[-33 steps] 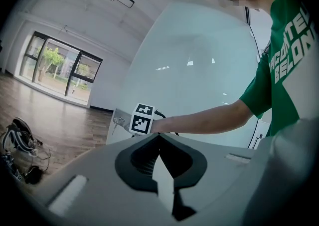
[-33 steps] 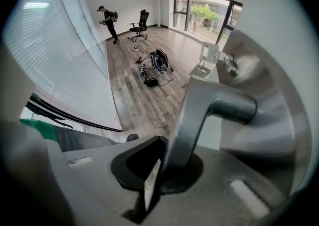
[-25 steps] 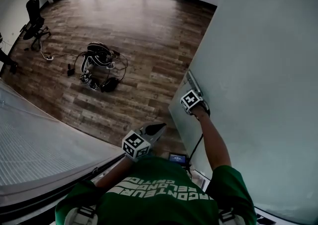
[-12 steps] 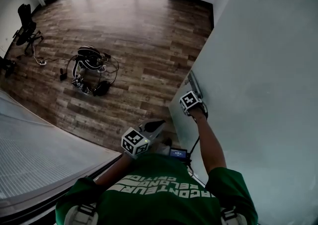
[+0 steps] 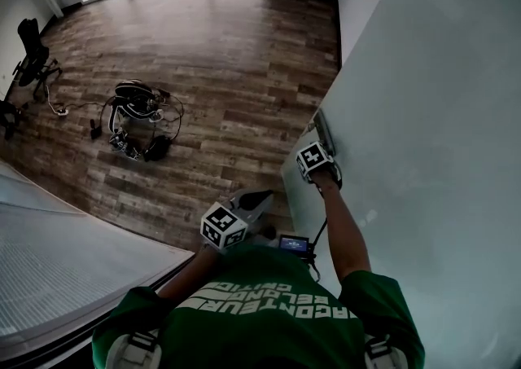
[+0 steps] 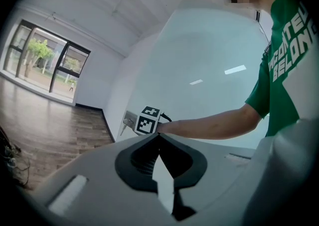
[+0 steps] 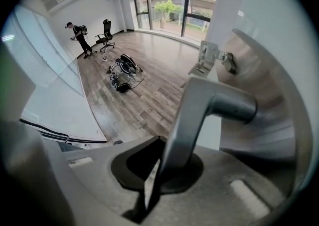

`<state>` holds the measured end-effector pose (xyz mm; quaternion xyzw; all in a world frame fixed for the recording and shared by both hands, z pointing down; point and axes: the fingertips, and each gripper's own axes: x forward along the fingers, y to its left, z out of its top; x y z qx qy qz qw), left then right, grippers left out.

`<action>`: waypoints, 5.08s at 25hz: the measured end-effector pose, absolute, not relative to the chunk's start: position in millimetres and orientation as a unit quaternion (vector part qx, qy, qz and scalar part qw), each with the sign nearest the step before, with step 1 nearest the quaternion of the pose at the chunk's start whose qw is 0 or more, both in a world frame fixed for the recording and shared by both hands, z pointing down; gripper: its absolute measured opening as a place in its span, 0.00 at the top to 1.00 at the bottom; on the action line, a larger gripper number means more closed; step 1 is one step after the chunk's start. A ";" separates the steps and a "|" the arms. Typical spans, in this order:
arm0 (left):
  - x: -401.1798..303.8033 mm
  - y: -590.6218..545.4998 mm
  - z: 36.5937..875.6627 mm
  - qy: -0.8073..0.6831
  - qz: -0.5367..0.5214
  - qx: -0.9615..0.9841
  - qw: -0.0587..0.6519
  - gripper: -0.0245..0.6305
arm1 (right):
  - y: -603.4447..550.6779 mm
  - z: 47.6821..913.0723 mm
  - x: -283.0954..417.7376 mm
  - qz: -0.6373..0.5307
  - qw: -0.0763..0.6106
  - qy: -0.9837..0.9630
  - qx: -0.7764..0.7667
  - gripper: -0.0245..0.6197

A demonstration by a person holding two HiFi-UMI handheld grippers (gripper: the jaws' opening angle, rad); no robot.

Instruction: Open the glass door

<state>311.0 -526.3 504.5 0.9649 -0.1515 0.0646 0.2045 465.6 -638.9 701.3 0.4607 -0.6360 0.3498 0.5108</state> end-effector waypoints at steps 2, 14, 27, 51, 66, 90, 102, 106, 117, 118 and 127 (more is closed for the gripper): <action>322.2 -527.3 506.2 -0.148 0.067 0.966 0.203 0.95 | -640.9 702.0 479.0 0.354 0.507 -0.632 0.467 0.97; 376.7 -521.2 510.2 -0.132 0.073 0.968 0.200 0.95 | -647.0 701.2 547.7 0.374 0.489 -0.609 0.500 0.97; 411.9 -529.9 518.4 -0.101 0.086 0.969 0.209 0.95 | -648.9 696.1 595.4 0.391 0.473 -0.596 0.518 0.97; 458.5 -625.3 509.4 -0.055 0.085 0.975 0.200 0.95 | -631.2 697.0 656.1 0.407 0.458 -0.570 0.548 0.97; 476.6 -690.3 499.8 -0.021 0.076 0.976 0.202 0.95 | -621.8 695.7 684.0 0.436 0.449 -0.552 0.551 0.97; 466.3 -758.4 505.5 -0.080 0.069 0.969 0.222 0.95 | -604.7 690.5 711.3 0.477 0.419 -0.532 0.560 0.97; 471.6 -740.8 489.2 -0.081 0.072 0.973 0.206 0.95 | -604.1 653.1 708.2 0.471 0.399 -0.524 0.587 0.88; 471.8 -742.4 488.8 -0.095 0.074 0.973 0.199 0.95 | -600.7 651.8 709.4 0.474 0.405 -0.512 0.591 0.85; 450.3 -759.7 493.0 -0.161 0.075 0.961 0.211 0.95 | -609.8 591.3 717.7 0.383 0.493 -0.479 0.617 0.77; 450.4 -760.7 493.6 -0.165 0.075 0.960 0.211 0.95 | -619.5 586.3 714.1 0.374 0.488 -0.497 0.613 0.77; 450.3 -771.9 489.3 -0.207 0.062 0.954 0.207 0.95 | -712.6 527.6 699.3 0.246 0.438 -0.610 0.613 0.78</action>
